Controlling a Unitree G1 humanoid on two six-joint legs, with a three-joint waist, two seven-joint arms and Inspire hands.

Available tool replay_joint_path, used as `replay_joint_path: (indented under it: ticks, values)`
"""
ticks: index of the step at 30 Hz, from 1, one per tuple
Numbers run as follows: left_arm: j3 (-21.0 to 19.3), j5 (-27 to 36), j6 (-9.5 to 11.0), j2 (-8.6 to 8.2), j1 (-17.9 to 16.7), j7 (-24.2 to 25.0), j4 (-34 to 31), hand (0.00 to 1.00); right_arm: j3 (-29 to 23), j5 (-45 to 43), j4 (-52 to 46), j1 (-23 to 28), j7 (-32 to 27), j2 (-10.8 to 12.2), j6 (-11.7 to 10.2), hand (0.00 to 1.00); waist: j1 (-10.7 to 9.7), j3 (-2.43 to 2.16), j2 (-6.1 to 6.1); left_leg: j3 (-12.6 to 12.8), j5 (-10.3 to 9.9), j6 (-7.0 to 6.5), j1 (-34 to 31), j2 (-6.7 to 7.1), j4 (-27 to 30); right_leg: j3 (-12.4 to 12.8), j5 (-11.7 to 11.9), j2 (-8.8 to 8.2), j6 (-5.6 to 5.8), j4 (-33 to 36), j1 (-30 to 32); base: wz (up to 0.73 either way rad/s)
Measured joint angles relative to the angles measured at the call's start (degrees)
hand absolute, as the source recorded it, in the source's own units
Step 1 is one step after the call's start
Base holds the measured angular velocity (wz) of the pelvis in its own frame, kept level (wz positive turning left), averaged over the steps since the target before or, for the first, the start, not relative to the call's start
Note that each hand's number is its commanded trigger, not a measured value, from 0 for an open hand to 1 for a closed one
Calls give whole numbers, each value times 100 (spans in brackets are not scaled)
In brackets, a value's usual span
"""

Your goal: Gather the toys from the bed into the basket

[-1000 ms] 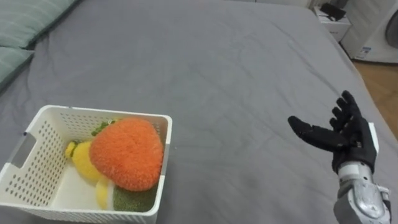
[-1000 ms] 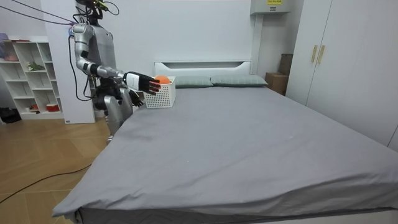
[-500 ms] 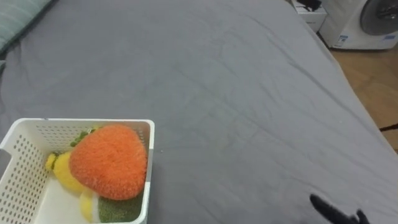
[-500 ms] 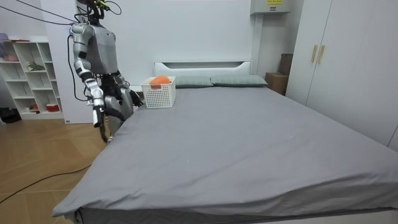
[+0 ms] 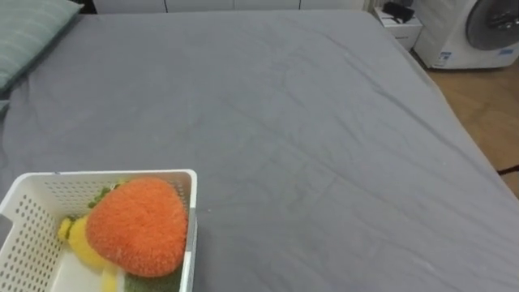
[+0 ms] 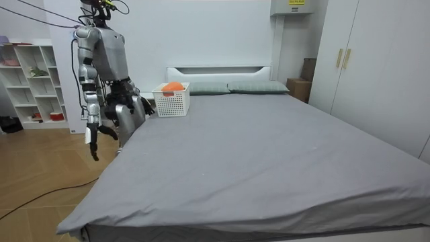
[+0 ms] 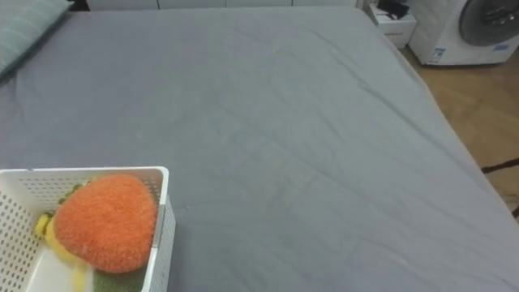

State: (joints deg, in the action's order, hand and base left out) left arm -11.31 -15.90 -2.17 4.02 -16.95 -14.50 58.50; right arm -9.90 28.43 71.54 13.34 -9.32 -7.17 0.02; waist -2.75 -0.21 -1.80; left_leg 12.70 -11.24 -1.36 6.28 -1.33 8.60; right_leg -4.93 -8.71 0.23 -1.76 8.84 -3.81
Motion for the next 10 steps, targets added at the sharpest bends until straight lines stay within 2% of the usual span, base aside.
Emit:
replay_joint_path:
  ticks: [3, 6, 10]
  values:
    - [29, -3, -34, -13, 10, -1, 2, 0, 318, -989, 67, -186, 337, 0, 181, 0, 91, 14, 25, 1, -20, 12, 12, -3, 1, 9, -2, 9, -6, -9, 1, -5]
    - [28, -93, -71, -50, 65, -18, 2, 0, 423, -1625, 177, -369, 480, 2, 300, 0, 174, 15, 49, -26, -31, 9, 21, 5, 1, -13, -4, 6, -5, -24, -24, 2]
    - [67, -116, -173, -70, 86, -75, 2, 0, 441, -2211, 224, -566, 482, 0, 390, 0, 171, 17, 60, -59, -32, 8, 27, 19, 3, -70, -12, 2, -6, -23, -49, 4]
